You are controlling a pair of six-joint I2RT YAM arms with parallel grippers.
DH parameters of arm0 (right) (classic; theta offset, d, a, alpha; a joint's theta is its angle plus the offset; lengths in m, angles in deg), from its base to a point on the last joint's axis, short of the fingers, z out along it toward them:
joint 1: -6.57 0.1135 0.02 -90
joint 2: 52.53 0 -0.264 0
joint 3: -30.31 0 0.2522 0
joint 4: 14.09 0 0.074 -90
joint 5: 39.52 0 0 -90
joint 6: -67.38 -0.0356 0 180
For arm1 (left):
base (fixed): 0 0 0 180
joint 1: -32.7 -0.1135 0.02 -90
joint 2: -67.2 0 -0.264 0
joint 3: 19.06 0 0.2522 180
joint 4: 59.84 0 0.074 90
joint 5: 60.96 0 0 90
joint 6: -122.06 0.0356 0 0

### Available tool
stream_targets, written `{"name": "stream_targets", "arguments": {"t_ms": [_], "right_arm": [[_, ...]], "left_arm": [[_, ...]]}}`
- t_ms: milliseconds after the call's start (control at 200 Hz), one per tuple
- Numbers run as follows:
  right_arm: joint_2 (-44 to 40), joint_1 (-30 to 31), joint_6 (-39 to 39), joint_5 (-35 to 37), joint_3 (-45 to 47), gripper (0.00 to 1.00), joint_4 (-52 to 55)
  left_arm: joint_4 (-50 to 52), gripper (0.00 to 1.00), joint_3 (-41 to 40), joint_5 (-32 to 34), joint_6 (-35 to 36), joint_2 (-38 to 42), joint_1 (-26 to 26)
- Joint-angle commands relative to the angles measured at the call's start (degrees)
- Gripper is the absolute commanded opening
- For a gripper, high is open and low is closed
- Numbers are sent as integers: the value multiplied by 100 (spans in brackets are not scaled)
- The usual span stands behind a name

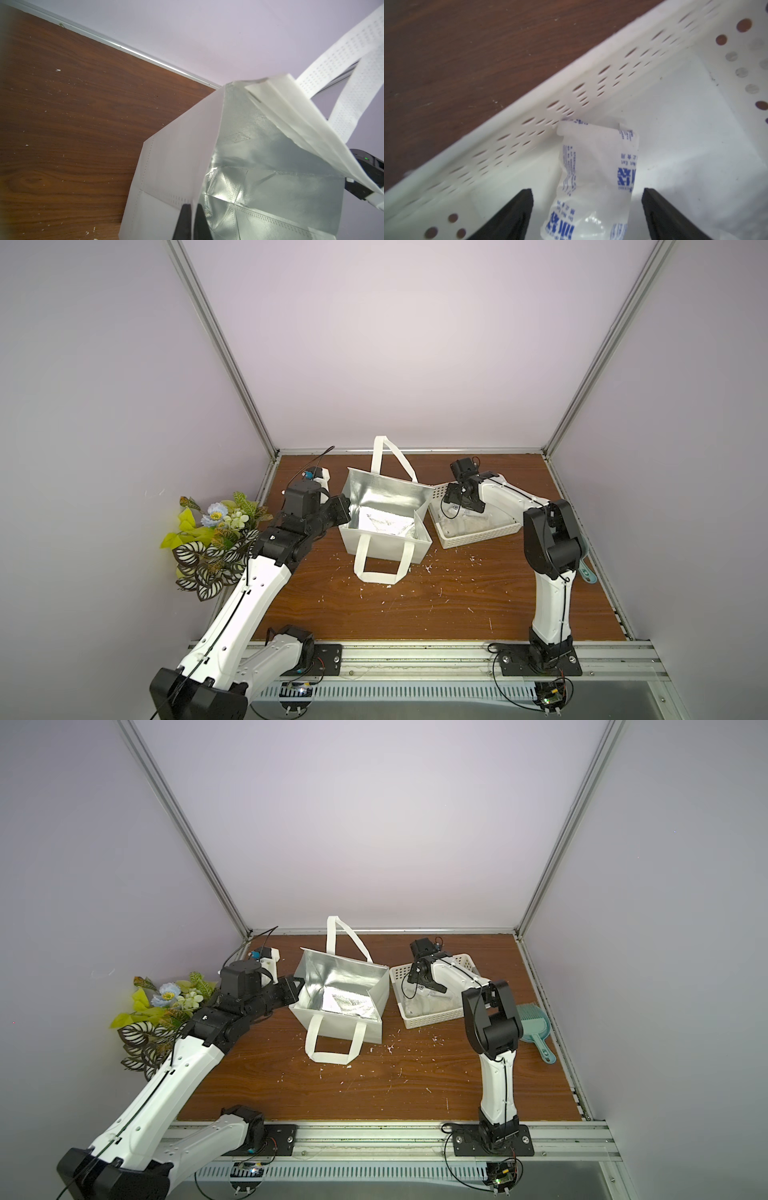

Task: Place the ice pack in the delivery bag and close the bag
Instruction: Pick up the ice pack from the bin, then place the ice pack in the delivery bag.

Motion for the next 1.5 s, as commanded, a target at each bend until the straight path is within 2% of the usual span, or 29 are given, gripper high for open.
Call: {"name": "stream_targets", "arguments": {"t_ms": [0, 130, 220, 355, 415, 646, 691, 821, 926, 1021, 1226, 1496], "right_arm": [[240, -84, -129, 54, -152, 89, 12], [407, -139, -266, -138, -73, 87, -52], [399, -156, -291, -155, 37, 79, -152], [179, -152, -227, -80, 215, 47, -301], [-32, -152, -159, -41, 311, 42, -354], [-1248, -134, 284, 193, 777, 41, -432], [-1562, -117, 393, 197, 873, 37, -436], [-2293, -82, 550, 199, 1157, 38, -519], [-2630, -75, 542, 60, 1252, 33, -495], [-2840, -35, 619, -159, 1176, 30, -410], [-3468, 246, 739, -184, 815, 32, -282], [-3881, 1287, 1222, 67, -136, 30, -70]], "left_arm": [[-125, 0, -23, -131, 123, 30, 39], [-118, 1, -25, -118, 114, 62, 36], [-109, 0, -17, -85, 106, 78, 37], [-96, 1, -18, -78, 96, 88, 37], [-83, 0, -17, -69, 101, 79, 42], [-95, 1, 44, -104, 156, -79, 42], [-91, 1, 62, -105, 182, -119, 42], [-99, 1, 80, -96, 207, -207, 41], [-109, 1, 80, -116, 211, -251, 42], [-135, 1, 70, -97, 248, -264, 41], [-143, 1, 112, -90, 229, -418, 37], [-145, 1, 239, -33, 238, -587, 38]]}}
